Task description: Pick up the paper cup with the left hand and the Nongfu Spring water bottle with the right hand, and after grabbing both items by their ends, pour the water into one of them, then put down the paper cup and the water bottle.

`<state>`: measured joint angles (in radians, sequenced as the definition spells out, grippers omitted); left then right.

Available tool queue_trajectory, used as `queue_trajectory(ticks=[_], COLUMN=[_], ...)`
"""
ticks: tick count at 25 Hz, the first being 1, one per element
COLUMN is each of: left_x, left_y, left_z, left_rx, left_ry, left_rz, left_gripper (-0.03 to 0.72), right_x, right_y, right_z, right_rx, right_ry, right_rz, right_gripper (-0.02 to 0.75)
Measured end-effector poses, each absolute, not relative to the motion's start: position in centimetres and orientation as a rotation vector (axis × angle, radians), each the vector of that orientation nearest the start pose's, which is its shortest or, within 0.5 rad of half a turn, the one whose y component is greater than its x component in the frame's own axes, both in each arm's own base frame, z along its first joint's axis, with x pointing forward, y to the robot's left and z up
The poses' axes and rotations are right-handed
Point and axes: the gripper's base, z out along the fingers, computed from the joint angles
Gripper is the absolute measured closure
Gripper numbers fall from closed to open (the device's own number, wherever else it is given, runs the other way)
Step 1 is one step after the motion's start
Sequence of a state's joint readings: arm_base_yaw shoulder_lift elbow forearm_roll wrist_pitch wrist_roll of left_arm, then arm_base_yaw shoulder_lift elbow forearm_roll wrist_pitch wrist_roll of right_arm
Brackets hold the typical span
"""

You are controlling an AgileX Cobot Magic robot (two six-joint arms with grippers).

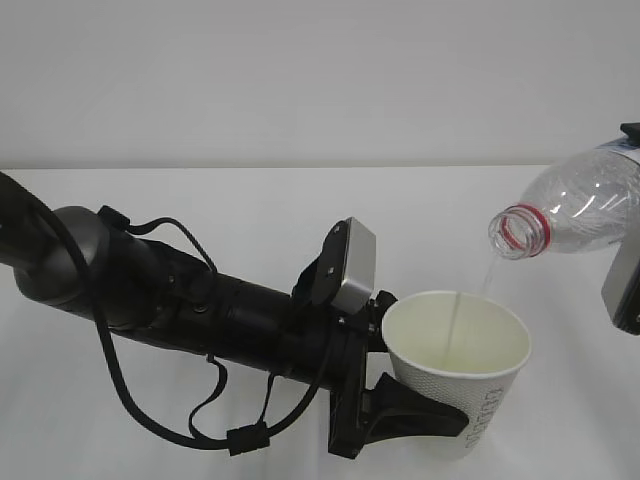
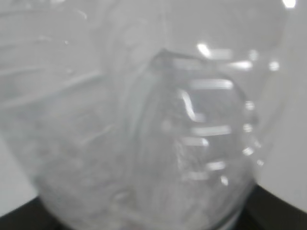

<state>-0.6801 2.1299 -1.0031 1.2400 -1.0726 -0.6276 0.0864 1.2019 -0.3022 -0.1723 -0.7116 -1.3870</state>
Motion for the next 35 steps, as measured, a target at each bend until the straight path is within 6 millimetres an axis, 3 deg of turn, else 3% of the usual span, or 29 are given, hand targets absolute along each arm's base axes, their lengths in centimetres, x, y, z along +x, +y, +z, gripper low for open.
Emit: queue_trajectory(ticks=[35], left_x=[24.33], left_y=[-29.30], left_z=[11.11], left_rx=[1.477], left_ry=[1.430], left_rz=[-1.213], left_gripper=[0.160], right_x=[21.09], right_y=[2.86], right_z=[22.42], right_rx=[-1.332], right_ry=[1.163], right_rz=[-0.972], right_gripper=[0.288])
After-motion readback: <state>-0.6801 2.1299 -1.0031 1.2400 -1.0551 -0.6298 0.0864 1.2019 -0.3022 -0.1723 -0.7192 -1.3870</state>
